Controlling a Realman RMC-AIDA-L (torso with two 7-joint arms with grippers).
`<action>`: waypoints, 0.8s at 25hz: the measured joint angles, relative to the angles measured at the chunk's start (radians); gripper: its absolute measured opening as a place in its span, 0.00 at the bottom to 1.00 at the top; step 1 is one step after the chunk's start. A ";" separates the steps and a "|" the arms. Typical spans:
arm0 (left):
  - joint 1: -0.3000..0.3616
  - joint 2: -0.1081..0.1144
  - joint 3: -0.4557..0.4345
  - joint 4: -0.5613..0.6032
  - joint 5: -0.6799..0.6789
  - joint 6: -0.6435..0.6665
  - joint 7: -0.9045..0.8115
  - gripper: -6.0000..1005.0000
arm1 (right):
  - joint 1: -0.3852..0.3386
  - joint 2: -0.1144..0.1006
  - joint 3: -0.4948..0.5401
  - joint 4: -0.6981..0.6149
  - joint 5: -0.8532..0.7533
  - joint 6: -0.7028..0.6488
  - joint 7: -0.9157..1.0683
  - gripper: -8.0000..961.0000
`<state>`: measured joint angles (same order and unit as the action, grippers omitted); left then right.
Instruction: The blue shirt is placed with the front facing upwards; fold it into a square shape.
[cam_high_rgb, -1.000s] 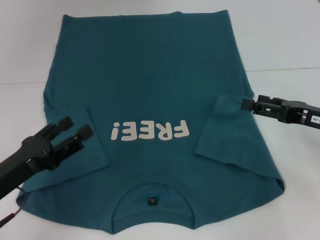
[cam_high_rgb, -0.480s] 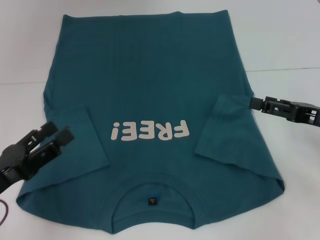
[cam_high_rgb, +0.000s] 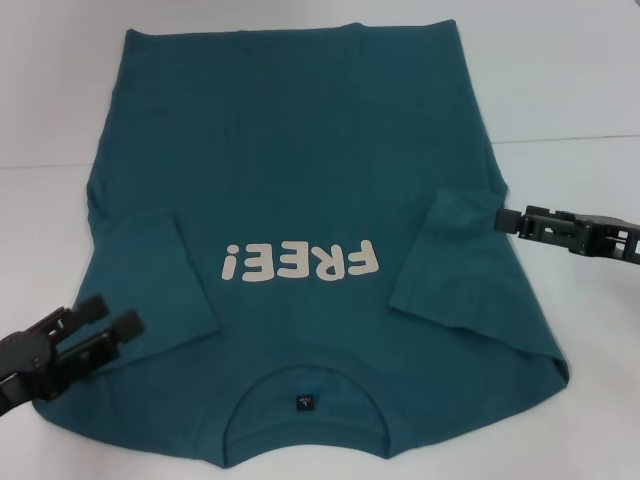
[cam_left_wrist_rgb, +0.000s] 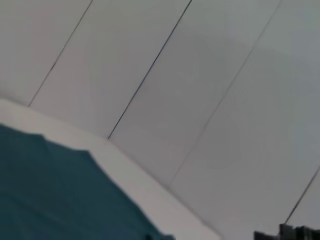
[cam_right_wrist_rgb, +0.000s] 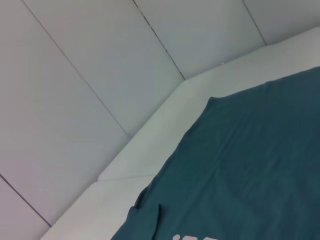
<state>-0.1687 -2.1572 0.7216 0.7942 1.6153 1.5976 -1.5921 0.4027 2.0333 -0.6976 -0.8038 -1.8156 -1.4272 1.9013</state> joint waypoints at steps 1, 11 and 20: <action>0.004 -0.001 -0.003 0.016 0.015 -0.003 -0.014 0.88 | 0.000 0.000 0.000 0.000 -0.001 0.001 0.000 0.95; 0.013 -0.004 -0.031 0.157 0.237 -0.092 -0.064 0.87 | -0.013 0.002 0.021 0.000 -0.002 0.005 -0.005 0.95; -0.002 -0.004 -0.036 0.190 0.339 -0.191 -0.047 0.85 | -0.015 0.004 0.023 0.000 -0.002 0.008 -0.014 0.95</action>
<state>-0.1705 -2.1613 0.6856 0.9838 1.9543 1.4069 -1.6389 0.3873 2.0370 -0.6749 -0.8038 -1.8178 -1.4195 1.8873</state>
